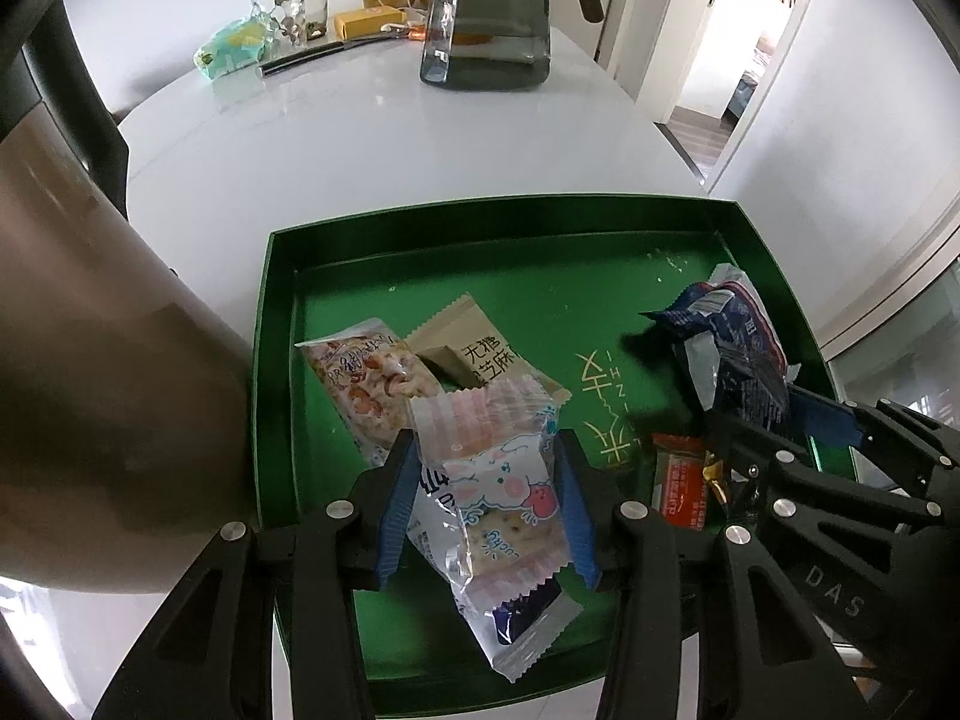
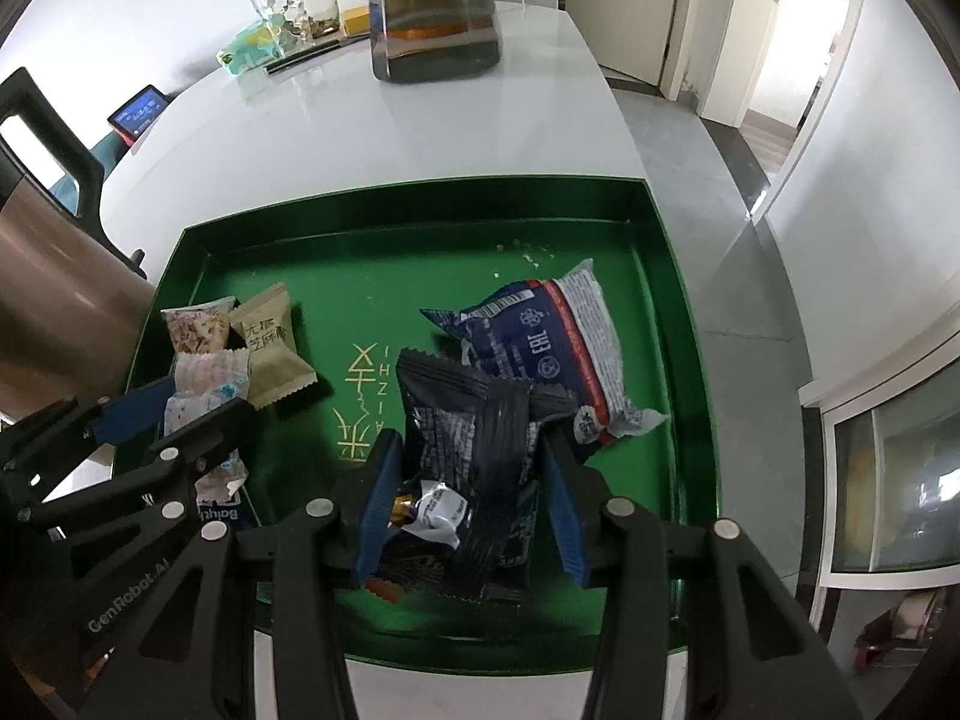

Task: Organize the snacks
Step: 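Open the left gripper over the tray while the right gripper releases the black packet, then move both open tools to the brown bag and the gummy bag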

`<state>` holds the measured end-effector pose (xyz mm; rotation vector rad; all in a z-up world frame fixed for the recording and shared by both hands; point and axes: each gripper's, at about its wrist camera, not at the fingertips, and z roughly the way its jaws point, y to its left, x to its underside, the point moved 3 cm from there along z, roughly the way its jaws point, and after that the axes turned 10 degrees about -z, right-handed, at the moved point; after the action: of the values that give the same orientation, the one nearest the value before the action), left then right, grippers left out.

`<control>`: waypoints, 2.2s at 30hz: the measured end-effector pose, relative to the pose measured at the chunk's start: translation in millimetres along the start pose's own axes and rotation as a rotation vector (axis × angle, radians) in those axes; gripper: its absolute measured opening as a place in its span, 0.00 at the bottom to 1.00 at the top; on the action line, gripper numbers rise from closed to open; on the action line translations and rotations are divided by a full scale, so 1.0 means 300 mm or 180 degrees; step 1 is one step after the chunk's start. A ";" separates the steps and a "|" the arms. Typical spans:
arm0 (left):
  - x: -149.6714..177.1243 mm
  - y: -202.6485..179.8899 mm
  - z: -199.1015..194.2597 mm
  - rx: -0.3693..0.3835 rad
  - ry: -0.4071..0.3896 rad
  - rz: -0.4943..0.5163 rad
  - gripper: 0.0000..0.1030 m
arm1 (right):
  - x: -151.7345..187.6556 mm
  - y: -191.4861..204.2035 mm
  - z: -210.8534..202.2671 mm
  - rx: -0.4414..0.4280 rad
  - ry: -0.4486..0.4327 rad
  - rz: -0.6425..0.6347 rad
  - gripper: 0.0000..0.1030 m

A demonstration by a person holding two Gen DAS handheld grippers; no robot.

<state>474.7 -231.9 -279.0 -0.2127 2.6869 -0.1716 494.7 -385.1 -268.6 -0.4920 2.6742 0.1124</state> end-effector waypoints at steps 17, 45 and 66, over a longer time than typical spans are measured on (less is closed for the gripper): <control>0.038 -0.009 -0.048 -0.0030 -0.0088 0.0049 0.76 | -0.007 -0.064 -0.090 -0.0077 -0.0206 0.0283 1.00; 0.228 0.016 -0.322 0.0229 -0.0183 0.0108 0.98 | 0.137 0.068 -0.395 -0.0005 -0.0586 0.0254 1.00; 0.385 0.457 -0.506 0.0186 -0.0250 -0.0235 0.98 | 0.238 0.500 -0.460 -0.0220 -0.0605 -0.0031 1.00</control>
<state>288.8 -104.7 -211.9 -0.2948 2.5938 -0.2586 327.1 -289.0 -172.3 -0.4901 2.4884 0.2376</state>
